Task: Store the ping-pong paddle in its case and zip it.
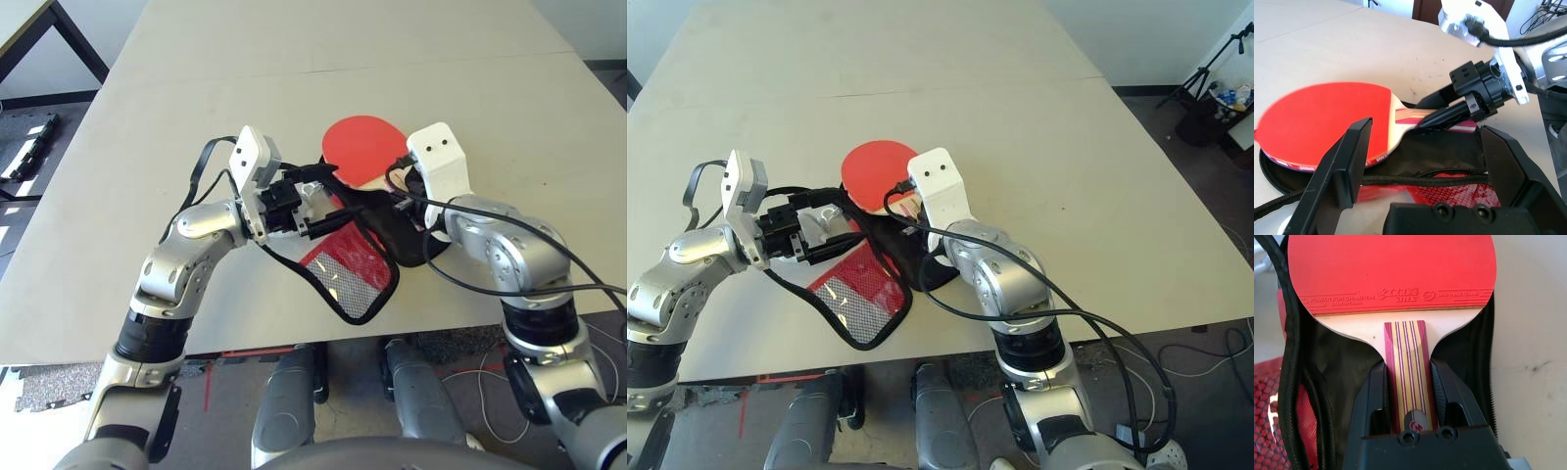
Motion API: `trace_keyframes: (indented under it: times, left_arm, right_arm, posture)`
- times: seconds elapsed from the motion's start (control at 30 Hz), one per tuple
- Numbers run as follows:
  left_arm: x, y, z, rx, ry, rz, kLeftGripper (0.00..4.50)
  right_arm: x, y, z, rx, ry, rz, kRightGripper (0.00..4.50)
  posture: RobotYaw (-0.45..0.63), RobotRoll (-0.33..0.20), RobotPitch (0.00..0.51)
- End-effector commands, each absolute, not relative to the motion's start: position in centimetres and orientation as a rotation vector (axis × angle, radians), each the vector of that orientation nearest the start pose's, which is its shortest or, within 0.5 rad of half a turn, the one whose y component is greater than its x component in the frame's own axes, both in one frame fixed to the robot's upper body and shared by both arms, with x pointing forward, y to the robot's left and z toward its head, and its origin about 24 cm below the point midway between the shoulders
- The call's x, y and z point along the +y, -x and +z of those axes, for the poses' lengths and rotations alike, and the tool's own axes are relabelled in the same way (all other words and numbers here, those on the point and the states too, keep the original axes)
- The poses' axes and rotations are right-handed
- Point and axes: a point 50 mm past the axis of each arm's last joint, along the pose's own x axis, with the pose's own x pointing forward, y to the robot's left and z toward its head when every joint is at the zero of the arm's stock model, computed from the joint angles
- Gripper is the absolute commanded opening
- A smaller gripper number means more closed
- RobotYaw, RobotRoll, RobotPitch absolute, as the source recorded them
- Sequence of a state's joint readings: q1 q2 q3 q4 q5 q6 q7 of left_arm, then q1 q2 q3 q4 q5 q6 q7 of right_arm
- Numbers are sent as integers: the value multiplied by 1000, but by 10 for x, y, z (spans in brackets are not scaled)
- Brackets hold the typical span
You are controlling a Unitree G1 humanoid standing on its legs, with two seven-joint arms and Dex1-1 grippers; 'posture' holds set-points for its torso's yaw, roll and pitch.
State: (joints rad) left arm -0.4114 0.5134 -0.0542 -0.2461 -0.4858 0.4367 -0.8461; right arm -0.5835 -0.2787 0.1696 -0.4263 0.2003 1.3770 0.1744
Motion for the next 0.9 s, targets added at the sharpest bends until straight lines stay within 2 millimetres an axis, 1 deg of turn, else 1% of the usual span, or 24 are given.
trace_keyframes:
  times: [0.03, 0.17, 0.37, 0.53, 0.6, 0.67, 0.7, 0.77, 0.9]
  left_arm:
    - [140, -275, 173, -95, -171, -1106, 4500]
    - [140, -275, 172, -93, -171, -1110, 4500]
    - [138, -275, 172, -91, -171, -1117, 4500]
    - [137, -274, 172, -88, -169, -1118, 4500]
    - [137, -274, 172, -86, -170, -1118, 4500]
    - [137, -274, 172, -86, -170, -1117, 4500]
    - [136, -274, 172, -87, -170, -1116, 4500]
    - [136, -274, 172, -88, -169, -1115, 4500]
    - [136, -275, 174, -95, -180, -1117, 4500]
  right_arm:
    - [-107, -282, 151, 465, 285, 449, 1210]
    - [-111, -279, 144, 489, 300, 460, 1209]
    - [-115, -277, 141, 509, 307, 475, 1203]
    - [-117, -281, 140, 527, 267, 443, 1203]
    - [-117, -284, 144, 514, 230, 442, 1915]
    - [-115, -286, 149, 527, 143, 469, 2370]
    - [-115, -286, 152, 537, 106, 488, 2672]
    - [-117, -286, 157, 539, 67, 513, 3195]
    - [-138, -287, 173, 529, 39, 556, 4378]
  posture:
    - [-4, 0, 239]
    - [-9, 0, 238]
    - [-8, 0, 243]
    - [-7, 0, 246]
    - [-5, 0, 247]
    - [-3, 0, 247]
    - [-2, 0, 247]
    - [-2, 0, 246]
    - [-5, 0, 245]
